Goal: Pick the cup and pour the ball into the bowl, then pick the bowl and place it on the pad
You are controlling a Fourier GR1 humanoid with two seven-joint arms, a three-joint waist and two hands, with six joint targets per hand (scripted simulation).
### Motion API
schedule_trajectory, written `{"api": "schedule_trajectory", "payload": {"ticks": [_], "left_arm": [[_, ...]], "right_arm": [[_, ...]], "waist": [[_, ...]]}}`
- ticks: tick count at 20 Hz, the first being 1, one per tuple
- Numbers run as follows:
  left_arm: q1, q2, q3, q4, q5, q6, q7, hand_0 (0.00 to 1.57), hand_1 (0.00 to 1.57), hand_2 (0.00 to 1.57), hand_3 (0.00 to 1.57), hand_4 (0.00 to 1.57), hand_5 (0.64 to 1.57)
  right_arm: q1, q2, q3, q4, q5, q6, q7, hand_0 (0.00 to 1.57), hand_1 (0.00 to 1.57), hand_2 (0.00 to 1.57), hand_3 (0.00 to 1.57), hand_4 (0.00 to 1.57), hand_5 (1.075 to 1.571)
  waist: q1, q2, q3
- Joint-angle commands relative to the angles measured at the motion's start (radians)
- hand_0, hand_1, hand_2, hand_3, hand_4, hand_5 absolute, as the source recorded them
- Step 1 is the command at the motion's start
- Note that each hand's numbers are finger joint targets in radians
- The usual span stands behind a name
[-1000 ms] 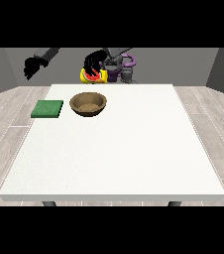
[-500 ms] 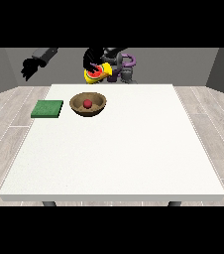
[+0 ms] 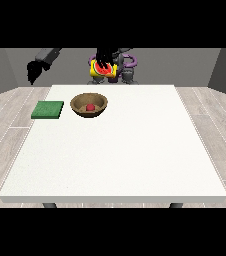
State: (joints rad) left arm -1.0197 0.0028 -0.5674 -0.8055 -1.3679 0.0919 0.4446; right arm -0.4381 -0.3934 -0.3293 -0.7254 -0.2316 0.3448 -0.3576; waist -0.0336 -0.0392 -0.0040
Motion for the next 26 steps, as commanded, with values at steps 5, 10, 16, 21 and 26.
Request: {"api": "schedule_trajectory", "payload": {"ticks": [5, 10, 16, 21, 26], "left_arm": [[0.189, -0.003, 0.211, -0.227, 0.36, 0.313, -0.003, 1.35, 1.35, 1.57, 1.57, 1.09, 1.559], [0.292, -0.003, 0.295, -0.384, 0.636, 0.484, -0.08, 1.31, 1.31, 1.57, 1.56, 0.94, 1.551], [0.486, -0.003, 0.362, -0.447, 0.974, 0.422, -0.32, 0.0, 0.0, 0.0, 0.0, 0.62, 1.568], [0.572, 0.005, 0.413, -0.414, 1.156, 0.253, -0.472, 0.0, 0.0, 0.0, 0.0, 0.0, 0.727], [0.595, 0.016, 0.463, -0.353, 1.179, 0.202, -0.556, 0.0, 0.0, 0.0, 0.0, 0.0, 0.724]], "right_arm": [[-0.081, 0.098, 0.028, -0.024, 0.004, -0.102, 0.069, 0.0, 0.0, 0.18, 0.27, 0.75, 1.554], [-0.096, 0.167, 0.055, -0.016, 0.006, -0.146, 0.142, 0.0, 0.0, 0.0, 0.0, 0.71, 1.568], [-0.146, 0.222, 0.068, -0.076, -0.001, -0.229, 0.217, 0.0, 0.0, 0.0, 0.0, 0.57, 1.571], [-0.136, 0.297, 0.115, -0.121, 0.034, -0.319, 0.247, 0.0, 0.0, 0.0, 0.0, 0.0, 1.57], [-0.079, 0.303, 0.134, -0.127, 0.036, -0.334, 0.264, 0.0, 0.0, 0.0, 0.0, 0.0, 1.571]], "waist": [[0.029, 0.058, -0.0026], [0.016, 0.093, -0.0033], [0.018, 0.141, -0.0027], [0.013, 0.143, 0.002], [0.022, 0.125, 0.0038]]}}
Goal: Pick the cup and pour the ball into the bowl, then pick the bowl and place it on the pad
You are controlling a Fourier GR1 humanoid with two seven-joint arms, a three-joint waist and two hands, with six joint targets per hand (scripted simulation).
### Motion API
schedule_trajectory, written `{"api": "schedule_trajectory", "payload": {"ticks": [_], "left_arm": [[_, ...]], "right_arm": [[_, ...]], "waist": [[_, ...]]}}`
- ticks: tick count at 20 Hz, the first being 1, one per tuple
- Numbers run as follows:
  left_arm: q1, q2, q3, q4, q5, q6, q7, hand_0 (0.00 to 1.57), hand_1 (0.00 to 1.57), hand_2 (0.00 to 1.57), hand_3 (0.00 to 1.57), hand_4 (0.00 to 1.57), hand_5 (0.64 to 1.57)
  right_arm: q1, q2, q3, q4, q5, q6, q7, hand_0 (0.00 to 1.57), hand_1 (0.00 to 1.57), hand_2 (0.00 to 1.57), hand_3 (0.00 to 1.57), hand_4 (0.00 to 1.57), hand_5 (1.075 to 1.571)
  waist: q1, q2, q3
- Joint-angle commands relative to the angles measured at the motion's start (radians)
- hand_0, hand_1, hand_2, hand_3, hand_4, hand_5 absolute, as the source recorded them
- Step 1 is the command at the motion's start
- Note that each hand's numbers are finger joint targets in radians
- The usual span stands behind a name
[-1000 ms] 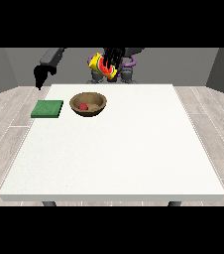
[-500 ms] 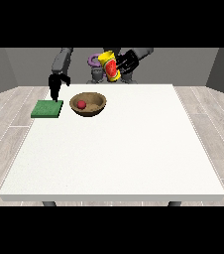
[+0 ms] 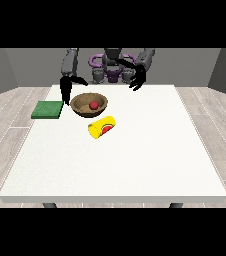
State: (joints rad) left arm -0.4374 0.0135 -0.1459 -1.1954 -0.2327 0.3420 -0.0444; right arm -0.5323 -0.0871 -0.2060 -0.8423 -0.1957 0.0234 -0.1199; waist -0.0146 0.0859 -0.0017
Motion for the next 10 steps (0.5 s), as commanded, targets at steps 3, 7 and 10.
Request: {"api": "schedule_trajectory", "payload": {"ticks": [3, 7, 10], "left_arm": [[0.015, -0.013, 0.009, -0.006, 0.03, -0.07, -0.044, 0.0, 0.0, 0.0, 0.0, 0.0, 0.74], [-0.037, -0.003, 0.017, -0.043, 0.029, -0.105, -0.002, 0.0, 0.0, 0.0, 0.0, 0.0, 0.743], [0.011, -0.013, 0.003, -0.024, 0.033, -0.106, -0.116, 0.0, 0.0, 0.0, 0.0, 0.0, 0.749]], "right_arm": [[0.026, -0.033, -0.032, 0.053, -0.015, -0.008, -0.073, 0.0, 0.0, 0.0, 0.0, 0.0, 1.571], [0.031, -0.047, -0.051, 0.119, -0.022, 0.011, -0.151, 0.0, 0.0, 0.0, 0.0, 0.0, 1.571], [-0.012, -0.011, -0.052, 0.138, -0.027, -0.039, -0.151, 0.0, 0.0, 0.0, 0.0, 0.0, 1.57]], "waist": [[0.049, 0.027, 0.0019], [0.076, 0.055, 0.0022], [0.101, 0.092, 0.002]]}}
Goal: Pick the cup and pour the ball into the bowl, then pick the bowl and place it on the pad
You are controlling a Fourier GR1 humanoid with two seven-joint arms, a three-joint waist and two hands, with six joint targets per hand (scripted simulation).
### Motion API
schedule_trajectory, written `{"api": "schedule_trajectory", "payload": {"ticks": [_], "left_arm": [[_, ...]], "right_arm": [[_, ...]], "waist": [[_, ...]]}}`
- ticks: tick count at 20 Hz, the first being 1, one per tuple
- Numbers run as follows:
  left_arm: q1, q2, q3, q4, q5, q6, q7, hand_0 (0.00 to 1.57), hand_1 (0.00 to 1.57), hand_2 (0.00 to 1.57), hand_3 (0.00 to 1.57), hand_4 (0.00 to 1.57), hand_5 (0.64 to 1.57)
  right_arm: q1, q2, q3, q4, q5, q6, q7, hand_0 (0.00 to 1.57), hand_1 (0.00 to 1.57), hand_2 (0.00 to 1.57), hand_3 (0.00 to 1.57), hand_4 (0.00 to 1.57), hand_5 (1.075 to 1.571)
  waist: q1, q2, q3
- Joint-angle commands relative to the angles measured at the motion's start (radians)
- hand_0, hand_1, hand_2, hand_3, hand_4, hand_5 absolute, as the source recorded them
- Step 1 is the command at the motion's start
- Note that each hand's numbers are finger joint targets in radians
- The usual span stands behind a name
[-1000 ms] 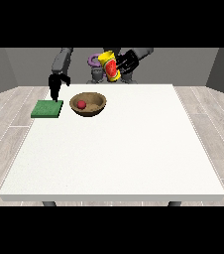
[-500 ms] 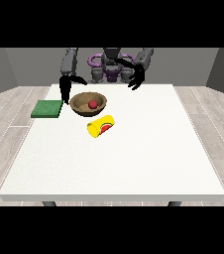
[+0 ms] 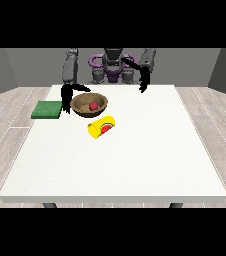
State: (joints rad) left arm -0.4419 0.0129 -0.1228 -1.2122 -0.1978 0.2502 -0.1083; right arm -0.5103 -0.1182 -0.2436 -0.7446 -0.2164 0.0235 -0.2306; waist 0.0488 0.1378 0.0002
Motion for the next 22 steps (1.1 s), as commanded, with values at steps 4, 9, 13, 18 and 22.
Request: {"api": "schedule_trajectory", "payload": {"ticks": [4, 9, 13, 18, 22], "left_arm": [[-0.018, 0.021, -0.028, -0.13, 0.008, -0.09, 0.021, 0.0, 0.0, 0.0, 0.0, 0.0, 0.751], [0.012, 0.029, 0.004, -0.086, 0.018, -0.072, -0.048, 0.0, 0.0, 0.0, 0.0, 0.0, 0.752], [0.022, 0.051, 0.061, -0.052, 0.053, -0.077, -0.069, 0.0, 0.0, 0.0, 0.0, 0.0, 0.747], [0.035, 0.054, 0.111, 0.05, 0.066, -0.071, -0.074, 0.0, 0.0, 0.0, 0.0, 0.0, 0.72], [0.06, 0.076, 0.121, 0.065, 0.058, -0.09, -0.078, 0.0, 0.0, 0.0, 0.0, 0.0, 0.71]], "right_arm": [[-0.028, -0.051, -0.085, 0.15, -0.041, 0.021, -0.164, 0.0, 0.0, 0.0, 0.0, 0.0, 1.569], [0.042, 0.025, -0.084, 0.162, -0.061, -0.062, -0.04, 1.57, 1.57, 1.57, 0.92, 0.78, 1.553], [0.019, -0.018, -0.093, 0.14, -0.071, -0.087, 0.031, 1.57, 1.57, 1.57, 1.01, 0.83, 1.548], [-0.042, -0.017, -0.029, 0.099, -0.032, -0.165, 0.176, 1.57, 1.57, 1.57, 0.8, 0.9, 1.548], [-0.08, -0.058, -0.026, 0.084, -0.035, -0.211, 0.278, 1.57, 1.57, 1.57, 0.77, 0.9, 1.546]], "waist": [[0.124, 0.094, 0.0009], [0.086, 0.089, -0.0001], [0.055, 0.058, -0.0013], [-0.016, -0.032, -0.0009], [-0.008, -0.073, -0.0004]]}}
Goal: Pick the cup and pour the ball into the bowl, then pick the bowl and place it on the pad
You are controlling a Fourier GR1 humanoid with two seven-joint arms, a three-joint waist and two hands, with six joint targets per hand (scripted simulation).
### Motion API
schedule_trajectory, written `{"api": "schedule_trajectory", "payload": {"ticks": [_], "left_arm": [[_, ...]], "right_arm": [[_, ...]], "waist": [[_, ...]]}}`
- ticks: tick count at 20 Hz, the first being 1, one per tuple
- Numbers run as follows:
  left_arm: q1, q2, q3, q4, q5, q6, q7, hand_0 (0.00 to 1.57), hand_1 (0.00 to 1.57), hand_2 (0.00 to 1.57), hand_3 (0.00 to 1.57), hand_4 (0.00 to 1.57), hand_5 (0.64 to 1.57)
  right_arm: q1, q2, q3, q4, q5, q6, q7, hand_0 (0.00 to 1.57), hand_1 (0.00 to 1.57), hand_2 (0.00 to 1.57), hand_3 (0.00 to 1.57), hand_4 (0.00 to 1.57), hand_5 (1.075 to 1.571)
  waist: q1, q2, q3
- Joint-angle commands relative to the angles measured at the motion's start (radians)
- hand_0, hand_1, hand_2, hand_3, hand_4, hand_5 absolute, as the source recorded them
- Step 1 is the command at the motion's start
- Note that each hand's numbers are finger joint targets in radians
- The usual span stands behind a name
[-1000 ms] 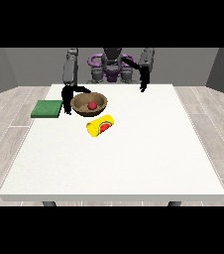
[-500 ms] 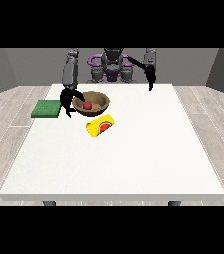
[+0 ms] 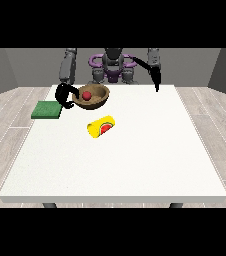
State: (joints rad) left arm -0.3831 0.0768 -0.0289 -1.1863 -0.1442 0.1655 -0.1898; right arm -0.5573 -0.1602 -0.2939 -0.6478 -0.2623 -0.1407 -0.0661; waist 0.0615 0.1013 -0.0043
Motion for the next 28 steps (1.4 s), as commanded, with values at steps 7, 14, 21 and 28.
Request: {"api": "schedule_trajectory", "payload": {"ticks": [7, 14, 21, 28], "left_arm": [[0.004, -0.015, 0.025, 0.06, -0.012, 0.02, -0.032, 0.0, 0.0, 0.0, 0.0, 0.0, 0.71], [0.019, -0.073, -0.041, 0.061, -0.068, 0.09, -0.102, 0.0, 0.0, 0.0, 0.0, 0.0, 0.705], [-0.069, -0.042, -0.007, -0.018, -0.071, 0.076, -0.084, 0.0, 0.0, 0.0, 0.0, 0.0, 0.714], [-0.071, -0.058, -0.088, -0.237, -0.121, 0.131, -0.029, 0.0, 0.0, 0.0, 0.0, 0.0, 0.703]], "right_arm": [[0.001, -0.17, -0.01, -0.037, -0.026, 0.097, 0.147, 1.57, 1.57, 1.57, 0.74, 0.9, 1.565], [-0.025, -0.323, -0.088, 0.002, -0.092, 0.214, 0.191, 1.57, 1.57, 1.57, 0.81, 0.9, 1.57], [0.033, -0.405, -0.174, 0.121, -0.15, 0.377, 0.01, 1.57, 1.57, 1.57, 0.78, 0.87, 1.571], [-0.064, -0.55, -0.259, 0.262, -0.203, 0.513, -0.045, 1.57, 1.57, 1.57, 0.0, 0.85, 1.571]], "waist": [[-0.048, -0.013, 0.0045], [-0.03, 0.057, 0.0048], [-0.004, 0.191, 0.0058], [0.02, 0.385, 0.008]]}}
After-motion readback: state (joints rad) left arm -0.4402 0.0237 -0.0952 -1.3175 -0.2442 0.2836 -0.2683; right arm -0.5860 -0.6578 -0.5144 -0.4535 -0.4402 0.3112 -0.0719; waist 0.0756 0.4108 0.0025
